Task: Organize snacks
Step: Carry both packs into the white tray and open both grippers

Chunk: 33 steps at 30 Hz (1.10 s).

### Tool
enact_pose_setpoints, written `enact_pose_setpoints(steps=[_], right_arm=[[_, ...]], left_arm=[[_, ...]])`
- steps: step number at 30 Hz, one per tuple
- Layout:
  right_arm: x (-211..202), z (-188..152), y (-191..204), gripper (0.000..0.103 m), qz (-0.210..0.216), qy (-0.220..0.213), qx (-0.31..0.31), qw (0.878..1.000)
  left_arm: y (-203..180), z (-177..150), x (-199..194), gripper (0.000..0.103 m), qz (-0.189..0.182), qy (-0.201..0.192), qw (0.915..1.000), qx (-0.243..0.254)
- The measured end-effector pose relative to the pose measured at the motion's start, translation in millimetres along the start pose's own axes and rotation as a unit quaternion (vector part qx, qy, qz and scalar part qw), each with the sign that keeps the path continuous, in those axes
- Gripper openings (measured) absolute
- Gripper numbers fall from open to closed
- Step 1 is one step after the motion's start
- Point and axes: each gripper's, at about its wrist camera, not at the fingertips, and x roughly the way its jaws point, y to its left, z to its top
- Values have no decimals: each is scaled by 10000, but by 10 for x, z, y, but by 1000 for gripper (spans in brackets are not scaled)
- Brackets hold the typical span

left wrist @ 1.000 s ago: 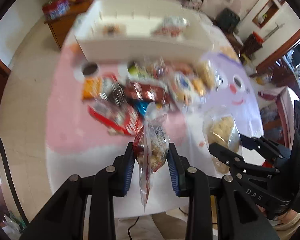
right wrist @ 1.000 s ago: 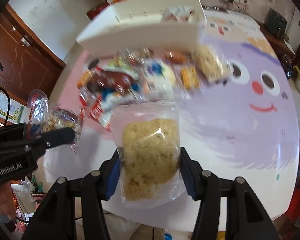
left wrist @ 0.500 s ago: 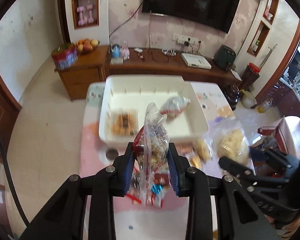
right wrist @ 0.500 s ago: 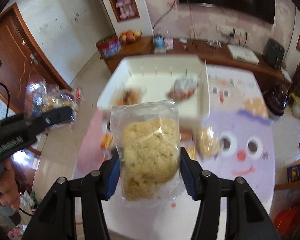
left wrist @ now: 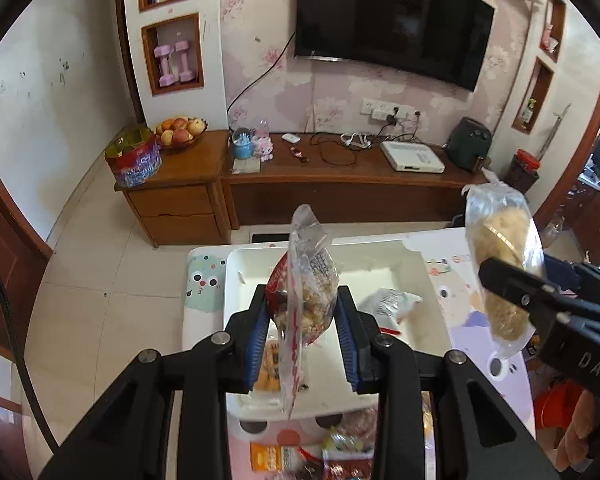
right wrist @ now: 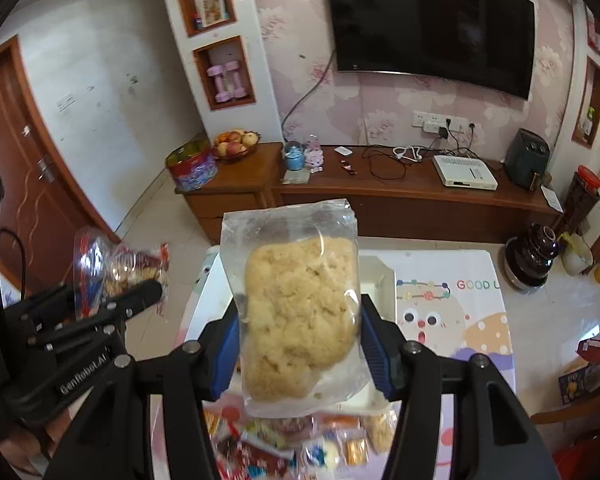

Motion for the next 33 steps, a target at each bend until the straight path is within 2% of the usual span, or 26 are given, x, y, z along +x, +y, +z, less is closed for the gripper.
enact_pose_setpoints(steps=[4, 9, 16, 18, 19, 20, 22, 26, 33], right_arm=[[448, 113, -56, 55, -145, 256, 122, 9995], [921, 16, -113, 55, -246, 692, 321, 9968], [1378, -224, -164, 55, -317, 1241, 441, 9908], [1457, -275, -161, 55, -255, 1396, 483, 9887], [1478, -290, -158, 55, -230, 1445, 500, 9880], [1502, -313, -157, 55, -212, 1496, 530, 9871], [1520, -328, -177, 56, -303, 1518, 564, 9863], [1496, -356, -213, 58, -286, 1534, 679, 9854], [1420, -397, -168, 61, -241, 1524, 635, 9860]], left_arm=[[82, 5, 457, 31, -5, 371, 9993, -74], [89, -103, 915, 31, 26, 745, 9972, -47], [34, -242, 1251, 31, 69, 1053, 9944, 104], [33, -239, 1302, 42, 56, 1086, 9940, 121], [33, -239, 1327, 68, 35, 1118, 9936, 130], [41, -243, 1332, 82, 59, 1122, 9936, 111], [82, -244, 1344, 91, 168, 1061, 9942, 12], [164, -268, 1363, 91, 69, 1164, 9930, -190], [145, -324, 1250, 91, 137, 986, 9949, -171]])
